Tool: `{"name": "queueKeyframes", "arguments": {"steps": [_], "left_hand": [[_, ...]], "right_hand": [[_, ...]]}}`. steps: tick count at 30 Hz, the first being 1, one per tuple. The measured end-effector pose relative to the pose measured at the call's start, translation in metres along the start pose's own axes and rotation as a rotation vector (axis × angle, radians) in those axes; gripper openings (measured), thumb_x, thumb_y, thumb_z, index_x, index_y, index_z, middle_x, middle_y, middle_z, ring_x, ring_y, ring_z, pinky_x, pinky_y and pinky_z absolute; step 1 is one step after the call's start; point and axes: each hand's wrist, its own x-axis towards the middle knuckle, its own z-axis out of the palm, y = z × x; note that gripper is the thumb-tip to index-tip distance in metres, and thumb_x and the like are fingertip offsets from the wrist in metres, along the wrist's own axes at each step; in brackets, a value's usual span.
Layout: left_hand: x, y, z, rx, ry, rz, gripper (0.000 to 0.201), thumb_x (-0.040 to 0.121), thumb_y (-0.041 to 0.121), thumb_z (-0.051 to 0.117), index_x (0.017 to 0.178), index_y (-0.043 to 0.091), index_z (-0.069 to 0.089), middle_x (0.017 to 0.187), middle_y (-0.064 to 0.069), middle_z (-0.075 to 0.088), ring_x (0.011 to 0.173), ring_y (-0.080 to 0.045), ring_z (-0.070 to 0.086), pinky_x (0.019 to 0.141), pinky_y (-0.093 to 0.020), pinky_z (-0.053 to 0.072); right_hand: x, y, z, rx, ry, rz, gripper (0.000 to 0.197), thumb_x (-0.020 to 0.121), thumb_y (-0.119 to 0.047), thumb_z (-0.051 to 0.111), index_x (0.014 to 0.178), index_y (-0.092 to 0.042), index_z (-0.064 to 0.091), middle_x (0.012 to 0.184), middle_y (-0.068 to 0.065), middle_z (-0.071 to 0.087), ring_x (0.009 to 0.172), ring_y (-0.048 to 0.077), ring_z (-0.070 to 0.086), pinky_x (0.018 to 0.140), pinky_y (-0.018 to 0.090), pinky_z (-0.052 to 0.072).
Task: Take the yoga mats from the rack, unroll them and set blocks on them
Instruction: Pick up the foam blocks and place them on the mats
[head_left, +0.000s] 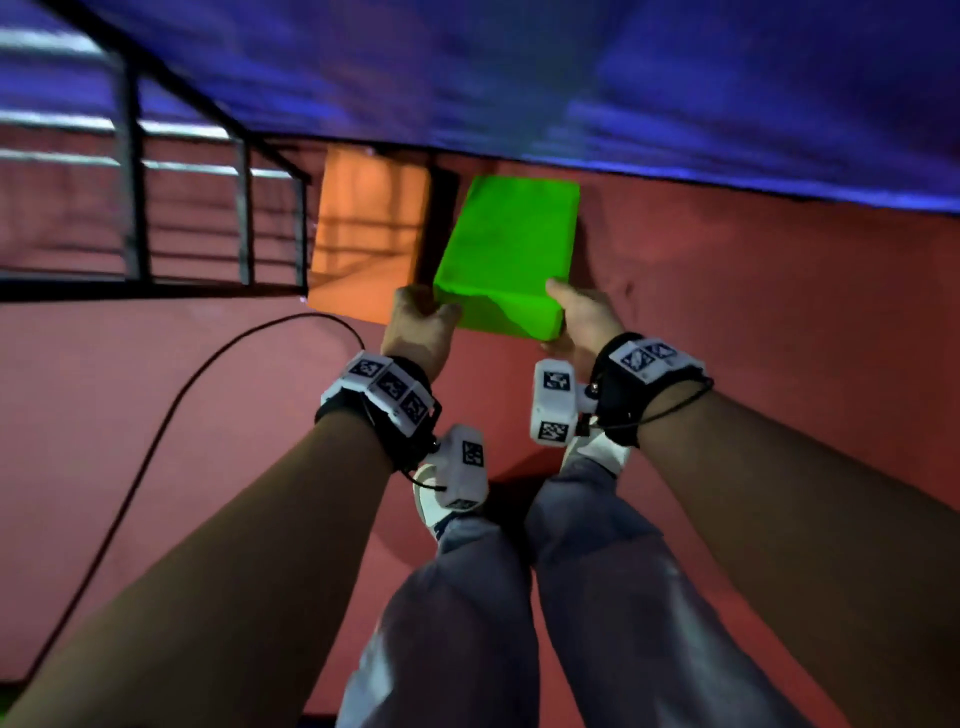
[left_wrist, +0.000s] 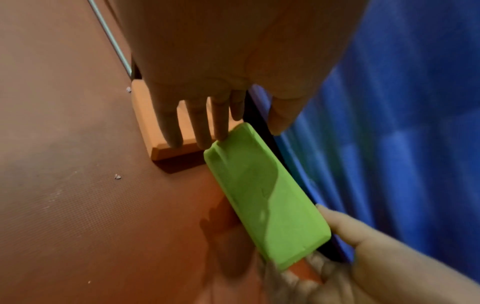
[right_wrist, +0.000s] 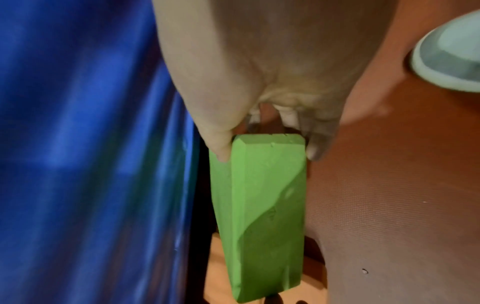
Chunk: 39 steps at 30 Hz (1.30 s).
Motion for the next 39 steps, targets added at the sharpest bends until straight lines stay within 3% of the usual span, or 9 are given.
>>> {"name": "queueKeyframes", "arguments": {"steps": [4,8,14,20,23,27,31,36,39], "left_hand": [[-0.061,0.056,-0.015,0.013,-0.067,0.005,0.052,0.095,0.023,0.061,0.141,0.009,0.04,0.126,-0.024,0.059,0.114,-0.046,0.056,0.09,-0.05,0.049],[-0.12,0.102,-0.02,0.114,-0.097,0.071,0.045,0.093,0.024,0.063,0.135,0.008,0.052,0.117,-0.022,0.063,0.107,-0.044,0.061,0.087,-0.052,0.051],[-0.199,0.156,0.012,0.195,-0.192,0.161,0.038,0.096,0.026,0.06,0.13,0.011,0.057,0.102,-0.011,0.061,0.071,-0.021,0.057,0.05,-0.029,0.049],[-0.303,0.149,0.085,0.384,-0.364,0.126,0.036,0.095,0.033,0.062,0.127,0.018,0.055,0.103,-0.004,0.061,0.082,-0.02,0.056,0.077,-0.052,0.054],[-0.362,0.125,0.13,0.478,-0.48,0.074,0.037,0.095,0.029,0.062,0.128,0.019,0.048,0.112,-0.004,0.055,0.098,-0.024,0.052,0.075,-0.044,0.05],[-0.436,0.067,0.195,0.695,-0.638,0.161,0.05,0.078,0.035,0.072,0.116,0.006,0.057,0.101,-0.012,0.065,0.078,-0.023,0.056,0.058,-0.033,0.047],[-0.518,-0.013,0.257,0.924,-0.727,0.24,0.011,0.096,0.019,0.062,0.086,0.017,0.056,0.086,-0.007,0.061,0.066,-0.019,0.055,0.041,-0.026,0.049],[-0.609,-0.143,0.314,1.095,-0.83,0.298,0.03,0.096,0.017,0.062,0.122,0.005,0.054,0.115,-0.019,0.062,0.093,-0.035,0.063,0.082,-0.054,0.055],[-0.664,-0.225,0.332,1.222,-0.901,0.318,0.03,0.096,0.016,0.061,0.123,0.005,0.056,0.119,-0.021,0.064,0.104,-0.039,0.064,0.084,-0.057,0.054]], "right_hand": [[-0.054,0.001,-0.039,0.019,0.043,0.045,0.084,0.052,-0.072,0.066,0.11,-0.011,0.069,0.105,0.015,0.072,0.092,0.035,0.069,0.085,0.052,0.056],[-0.149,-0.016,-0.072,0.291,0.052,0.054,0.032,0.087,-0.041,0.065,0.101,-0.012,0.066,0.083,0.016,0.065,0.063,0.028,0.059,0.053,0.034,0.045],[-0.229,0.008,-0.133,0.564,0.135,0.015,0.018,0.089,-0.037,0.067,0.09,-0.02,0.063,0.075,0.01,0.057,0.06,0.023,0.052,0.056,0.031,0.041],[-0.316,0.094,-0.204,0.767,0.24,-0.022,0.014,0.092,-0.035,0.063,0.087,-0.022,0.063,0.083,0.014,0.056,0.063,0.025,0.052,0.056,0.031,0.039],[-0.354,0.162,-0.234,0.924,0.267,0.007,0.018,0.092,-0.037,0.062,0.088,-0.02,0.066,0.078,0.006,0.063,0.06,0.02,0.055,0.055,0.027,0.04],[-0.398,0.268,-0.265,1.142,0.375,0.084,0.019,0.089,-0.039,0.064,0.086,-0.02,0.065,0.078,0.008,0.061,0.072,0.024,0.057,0.063,0.031,0.046],[-0.438,0.385,-0.288,1.366,0.448,0.089,0.014,0.091,-0.037,0.061,0.087,-0.024,0.063,0.076,0.004,0.057,0.072,0.022,0.053,0.06,0.028,0.044],[-0.485,0.535,-0.297,1.572,0.586,0.091,0.011,0.093,-0.033,0.059,0.088,-0.024,0.061,0.075,0.003,0.055,0.069,0.021,0.052,0.059,0.028,0.042],[-0.515,0.623,-0.291,1.678,0.696,0.158,0.012,0.094,-0.031,0.059,0.103,-0.023,0.058,0.082,0.002,0.059,0.071,0.021,0.057,0.06,0.029,0.047]]}}
